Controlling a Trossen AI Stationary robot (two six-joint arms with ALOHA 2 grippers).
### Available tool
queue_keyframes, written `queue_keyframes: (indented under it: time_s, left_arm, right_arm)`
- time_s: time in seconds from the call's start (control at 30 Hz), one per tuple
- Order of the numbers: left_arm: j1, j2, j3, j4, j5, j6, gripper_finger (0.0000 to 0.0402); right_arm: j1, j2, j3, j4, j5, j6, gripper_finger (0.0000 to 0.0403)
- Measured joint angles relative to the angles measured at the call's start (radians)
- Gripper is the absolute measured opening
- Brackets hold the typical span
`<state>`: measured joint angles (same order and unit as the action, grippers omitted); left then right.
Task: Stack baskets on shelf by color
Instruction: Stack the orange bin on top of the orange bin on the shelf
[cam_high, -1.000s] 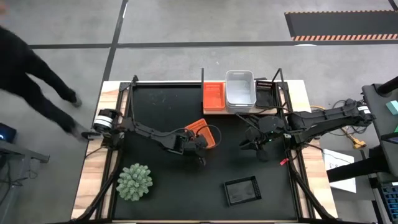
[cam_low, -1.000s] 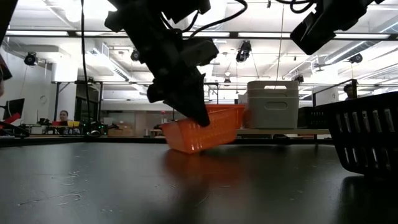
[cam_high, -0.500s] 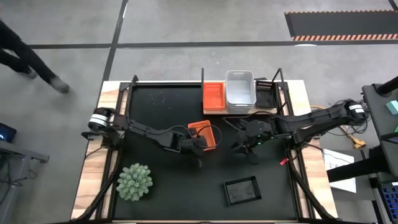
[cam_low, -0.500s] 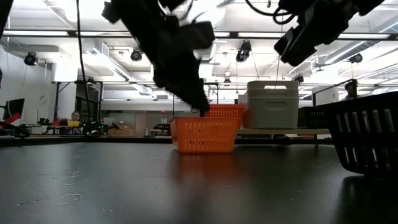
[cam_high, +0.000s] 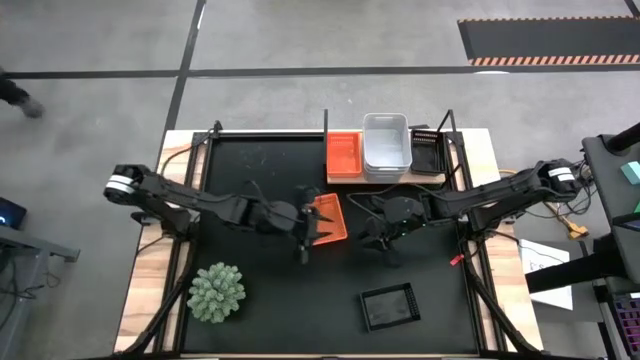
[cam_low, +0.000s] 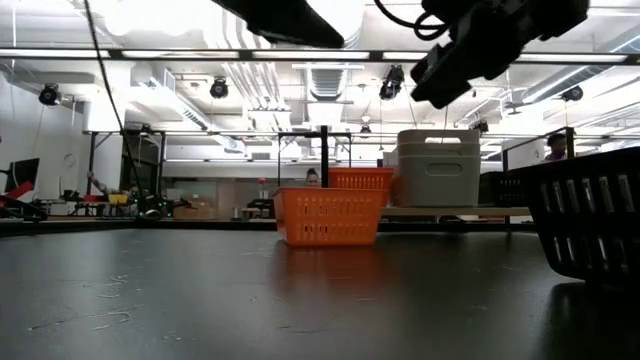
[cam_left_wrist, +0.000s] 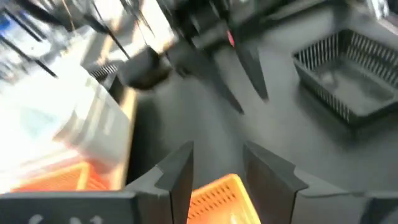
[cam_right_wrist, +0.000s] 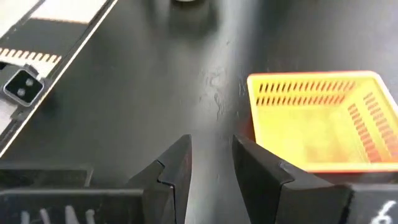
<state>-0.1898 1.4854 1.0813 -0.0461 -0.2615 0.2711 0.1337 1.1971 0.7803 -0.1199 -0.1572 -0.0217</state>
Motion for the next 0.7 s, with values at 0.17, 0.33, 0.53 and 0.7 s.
queue_keyframes:
  time_s: [0.17, 0.33, 0.53, 0.7]
  left_arm:
    - [0.0, -0.088, -0.142, 0.2, -0.001, 0.068, 0.0123]
    - [0.0, -0.153, -0.3, 0.4, -0.016, 0.08, 0.0123]
    - [0.0, -0.246, -0.379, 0.485, -0.039, 0.077, 0.0123]
    - [-0.002, -0.27, -0.388, 0.491, -0.041, 0.049, 0.0123]
  right_arm:
    - [0.0, 0.06, 0.015, 0.056, 0.001, -0.018, 0.0109]
    - [0.0, 0.138, 0.094, 0.03, 0.001, -0.024, 0.0109]
    - [-0.001, 0.249, 0.213, -0.067, 0.001, -0.043, 0.0109]
    - [-0.001, 0.349, 0.312, -0.126, 0.008, -0.058, 0.0109]
